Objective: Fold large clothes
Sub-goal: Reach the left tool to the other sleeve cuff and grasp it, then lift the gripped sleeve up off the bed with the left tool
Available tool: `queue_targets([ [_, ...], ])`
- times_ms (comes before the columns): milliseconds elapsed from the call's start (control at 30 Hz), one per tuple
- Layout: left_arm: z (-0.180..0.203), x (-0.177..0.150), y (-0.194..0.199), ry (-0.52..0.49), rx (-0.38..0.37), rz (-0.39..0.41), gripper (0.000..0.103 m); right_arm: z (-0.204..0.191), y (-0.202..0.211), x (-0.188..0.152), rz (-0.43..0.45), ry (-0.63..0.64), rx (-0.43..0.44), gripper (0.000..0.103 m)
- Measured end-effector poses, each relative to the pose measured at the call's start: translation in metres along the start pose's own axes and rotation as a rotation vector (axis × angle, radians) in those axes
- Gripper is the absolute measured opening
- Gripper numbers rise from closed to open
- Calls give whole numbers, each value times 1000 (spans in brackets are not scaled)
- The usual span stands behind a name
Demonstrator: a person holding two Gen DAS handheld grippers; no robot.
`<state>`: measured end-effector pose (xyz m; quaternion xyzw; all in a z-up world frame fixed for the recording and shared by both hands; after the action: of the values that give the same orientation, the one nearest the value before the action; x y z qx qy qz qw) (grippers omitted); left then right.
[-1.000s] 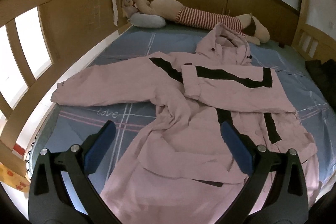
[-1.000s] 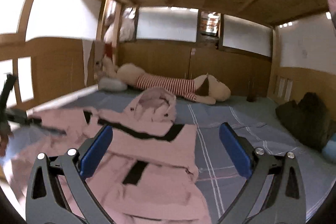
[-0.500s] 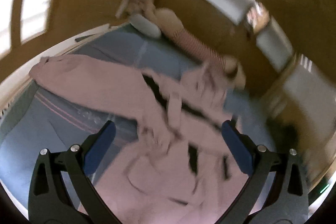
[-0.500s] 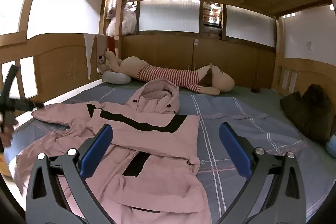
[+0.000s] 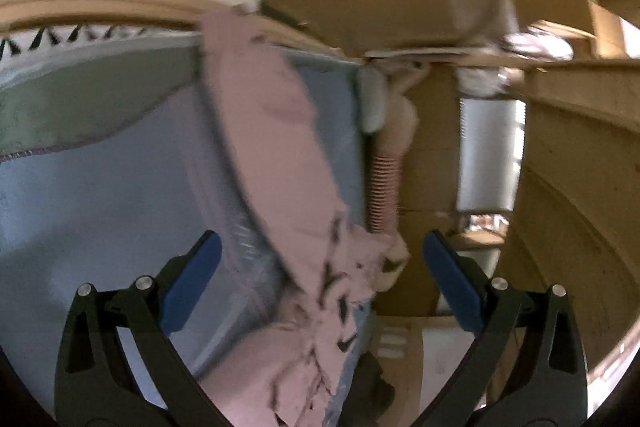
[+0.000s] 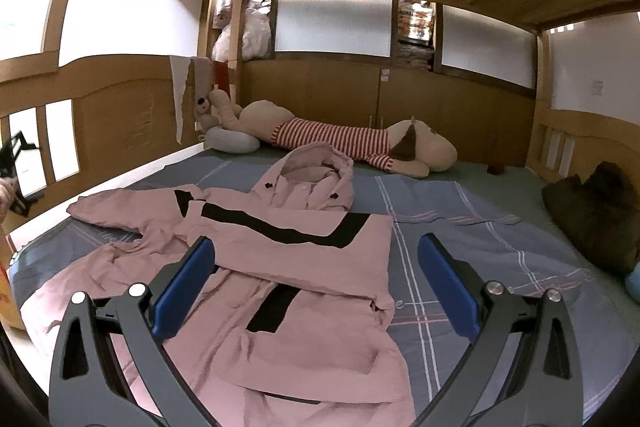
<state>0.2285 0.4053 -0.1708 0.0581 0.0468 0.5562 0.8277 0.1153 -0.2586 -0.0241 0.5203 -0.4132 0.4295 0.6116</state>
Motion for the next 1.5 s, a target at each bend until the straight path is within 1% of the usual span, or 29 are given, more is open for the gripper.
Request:
queue_targets([
  [100,-32,8,-14,74,33,-10,101,-6,-1,1,-1,7,10,102],
  [133,-43,10,-19,93,54,-8,101,-9,-1,1,-1,12,13,102],
  [267,-66,21,-28,123,83,10,100,-16,-3,0,-5,27,20,102],
  [333,-63,27,-28,95,59,30,100,-18,-4,-1,-8,35,20,102],
  [400,-56,31,-36,63,36,32,100,-18,-5,-2,-13,40,20,102],
  [467,-58,36,-43,43,52,30,100,-18,-6,-3,-18,42,16,102],
  [533,-54,41,-48,10,43,48,100,-18,-7,-5,-24,46,12,102],
  [600,-54,46,-52,-2,40,54,100,-19,-9,-6,-30,49,10,102],
  [767,-48,59,-76,-67,79,67,100,-22,-16,-11,-48,59,7,102],
  [900,-45,74,-88,-86,86,93,100,-26,-22,-15,-62,71,4,102],
  [1033,-41,86,-97,-129,87,113,100,-29,-29,-19,-77,85,-1,102],
  [1233,-34,100,-117,-192,119,130,100,-32,-38,-25,-99,93,-7,102],
  [1300,-35,105,-123,-214,143,133,93,-34,-41,-26,-105,96,-8,102],
  [1333,-36,107,-125,-222,157,133,76,-36,-42,-26,-107,97,-6,102],
  [1367,-43,109,-127,-216,177,138,44,-36,-44,-27,-110,99,-5,102],
  [1400,-54,112,-127,-183,179,145,27,-37,-45,-27,-113,101,-4,102],
  [1433,-65,113,-123,-141,150,158,14,-40,-47,-29,-120,107,-3,102],
  [1467,-70,115,-118,-125,91,184,9,-41,-48,-29,-122,111,-2,102],
  [1500,-70,115,-116,-133,73,189,8,-42,-49,-30,-124,115,-2,102],
])
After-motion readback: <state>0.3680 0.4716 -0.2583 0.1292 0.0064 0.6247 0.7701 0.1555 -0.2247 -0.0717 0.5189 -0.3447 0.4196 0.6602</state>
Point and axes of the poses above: each gripper's, at about its wrist camera, not at the fingertips, and y roughly against the way its jaws point, z to its right, x to its top, the point moved 5 cm from there along -y, roughly the way its jaws point, and after that the axes turned 12 degrees about -x, right-handed, at the moved point
